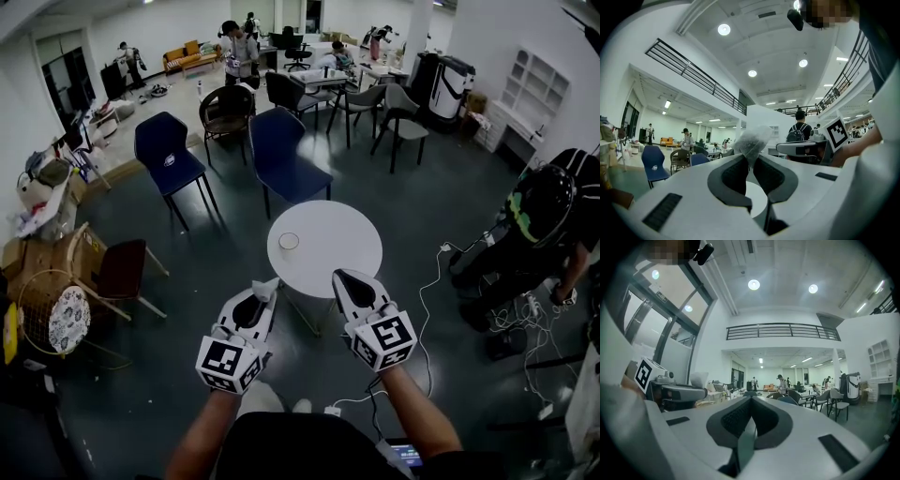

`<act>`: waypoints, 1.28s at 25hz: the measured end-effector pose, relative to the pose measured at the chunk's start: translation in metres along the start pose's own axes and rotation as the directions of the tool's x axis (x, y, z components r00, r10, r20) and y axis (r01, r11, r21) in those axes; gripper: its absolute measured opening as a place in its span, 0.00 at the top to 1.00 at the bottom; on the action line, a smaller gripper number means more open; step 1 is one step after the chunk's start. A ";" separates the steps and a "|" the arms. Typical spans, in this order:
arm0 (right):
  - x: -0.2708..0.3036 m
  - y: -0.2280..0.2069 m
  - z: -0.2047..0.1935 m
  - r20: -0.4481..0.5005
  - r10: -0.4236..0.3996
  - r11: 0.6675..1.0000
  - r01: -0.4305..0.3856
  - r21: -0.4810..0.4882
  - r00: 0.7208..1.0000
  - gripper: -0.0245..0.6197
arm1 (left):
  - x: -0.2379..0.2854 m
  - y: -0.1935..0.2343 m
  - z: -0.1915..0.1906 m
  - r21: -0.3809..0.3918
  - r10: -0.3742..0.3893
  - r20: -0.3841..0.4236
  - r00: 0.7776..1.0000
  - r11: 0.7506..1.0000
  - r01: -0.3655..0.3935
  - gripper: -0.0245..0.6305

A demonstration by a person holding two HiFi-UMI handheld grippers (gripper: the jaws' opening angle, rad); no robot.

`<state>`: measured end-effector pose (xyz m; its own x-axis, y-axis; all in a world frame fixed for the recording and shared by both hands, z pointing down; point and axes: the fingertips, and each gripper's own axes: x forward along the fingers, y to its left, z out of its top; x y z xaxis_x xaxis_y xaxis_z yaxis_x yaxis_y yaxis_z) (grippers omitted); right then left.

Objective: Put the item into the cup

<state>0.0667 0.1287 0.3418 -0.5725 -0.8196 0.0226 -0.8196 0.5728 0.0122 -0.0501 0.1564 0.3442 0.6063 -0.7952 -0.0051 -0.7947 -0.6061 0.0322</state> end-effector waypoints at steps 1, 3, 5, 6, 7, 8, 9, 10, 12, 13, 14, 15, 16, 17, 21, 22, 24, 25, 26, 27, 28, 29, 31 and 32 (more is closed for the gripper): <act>0.002 0.000 -0.002 -0.001 0.004 1.000 -0.004 0.002 1.000 0.94 | 0.002 0.001 0.000 0.002 0.003 -0.001 1.000 1.000 -0.003 0.89; 0.005 -0.002 -0.004 -0.001 0.009 1.000 -0.009 0.009 1.000 0.94 | 0.005 0.004 0.000 0.002 0.010 -0.001 1.000 1.000 -0.010 0.89; 0.008 -0.004 -0.003 0.000 0.012 1.000 -0.012 0.012 1.000 0.94 | 0.008 0.007 0.000 0.000 0.012 -0.004 1.000 1.000 -0.012 0.89; 0.010 -0.005 -0.002 0.000 0.013 1.000 -0.013 0.012 1.000 0.94 | 0.009 0.008 0.000 0.001 0.012 -0.007 1.000 1.000 -0.012 0.90; 0.012 -0.007 -0.002 0.001 0.013 1.000 -0.013 0.012 1.000 0.94 | 0.012 0.009 -0.001 0.002 0.011 -0.010 1.000 1.000 -0.011 0.90; 0.014 -0.009 -0.001 0.002 0.012 1.000 -0.012 0.013 1.000 0.94 | 0.014 0.009 -0.001 0.002 0.010 -0.013 1.000 1.000 -0.010 0.89; 0.015 -0.012 0.000 0.003 0.010 1.000 -0.010 0.014 1.000 0.94 | 0.017 0.010 -0.001 0.003 0.008 -0.015 1.000 1.000 -0.008 0.90; 0.017 -0.014 0.002 0.005 0.009 1.000 -0.009 0.015 1.000 0.94 | 0.020 0.010 0.000 0.004 0.006 -0.016 1.000 1.000 -0.006 0.89; 0.019 -0.020 0.004 0.009 0.006 1.000 -0.006 0.017 1.000 0.94 | 0.026 0.011 0.001 0.006 0.003 -0.016 1.000 1.000 -0.003 0.89; 0.021 -0.023 0.004 0.010 0.004 1.000 -0.004 0.018 1.000 0.94 | 0.030 0.012 0.001 0.007 0.002 -0.015 1.000 1.000 -0.002 0.90; 0.023 -0.026 0.004 0.012 0.001 1.000 -0.001 0.019 1.000 0.94 | 0.033 0.013 0.001 0.007 0.001 -0.015 1.000 1.000 -0.001 0.89; 0.024 -0.029 0.004 0.014 -0.001 1.000 0.001 0.020 1.000 0.94 | 0.036 0.014 0.001 0.007 0.000 -0.015 1.000 1.000 0.000 0.89; 0.026 -0.032 0.004 0.014 -0.002 1.000 0.002 0.020 1.000 0.94 | 0.038 0.016 0.001 0.008 0.000 -0.014 1.000 1.000 0.000 0.89; 0.029 -0.034 0.004 0.015 -0.003 1.000 0.002 0.021 1.000 0.94 | 0.040 0.018 0.001 0.009 0.001 -0.014 1.000 1.000 0.000 0.90; 0.045 -0.040 0.004 0.017 -0.006 1.000 0.006 0.026 1.000 0.94 | 0.049 0.033 0.000 0.005 0.006 -0.016 1.000 1.000 -0.006 0.89; 0.049 -0.042 0.004 0.017 -0.005 1.000 0.005 0.026 1.000 0.94 | 0.051 0.036 0.000 0.004 0.008 -0.018 1.000 1.000 -0.007 0.89; 0.057 -0.045 0.007 0.016 -0.003 1.000 0.003 0.026 1.000 0.94 | 0.056 0.042 0.001 0.004 0.010 -0.020 1.000 1.000 -0.010 0.90; 0.060 -0.047 0.008 0.016 -0.003 1.000 0.003 0.026 1.000 0.94 | 0.059 0.045 0.003 0.004 0.011 -0.020 1.000 1.000 -0.011 0.89; 0.064 -0.049 0.009 0.016 -0.004 1.000 0.004 0.027 1.000 0.94 | 0.062 0.048 0.003 0.004 0.011 -0.020 1.000 1.000 -0.011 0.89; 0.068 -0.052 0.009 0.016 -0.005 1.000 0.004 0.028 1.000 0.94 | 0.066 0.051 0.004 0.005 0.010 -0.019 1.000 1.000 -0.010 0.89; 0.073 -0.053 0.008 0.016 -0.005 1.000 0.005 0.028 1.000 0.94 | 0.069 0.055 0.003 0.005 0.009 -0.020 1.000 1.000 -0.009 0.89; 0.078 -0.054 0.008 0.016 -0.006 1.000 0.006 0.027 1.000 0.94 | 0.071 0.060 0.002 0.006 0.008 -0.020 1.000 1.000 -0.008 0.90; 0.091 -0.055 0.007 0.015 -0.007 1.000 0.007 0.025 1.000 0.94 | 0.077 0.072 0.001 0.004 0.008 -0.021 1.000 1.000 -0.008 0.90; 0.098 -0.057 0.007 0.013 -0.008 1.000 0.007 0.025 1.000 0.94 | 0.081 0.078 0.001 0.004 0.009 -0.022 1.000 1.000 -0.009 0.89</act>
<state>0.0573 0.0159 0.3367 -0.5663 -0.8242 0.0093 -0.8242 0.5662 -0.0129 -0.0634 0.0449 0.3455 0.5997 -0.8001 0.0172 -0.8002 -0.5991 0.0284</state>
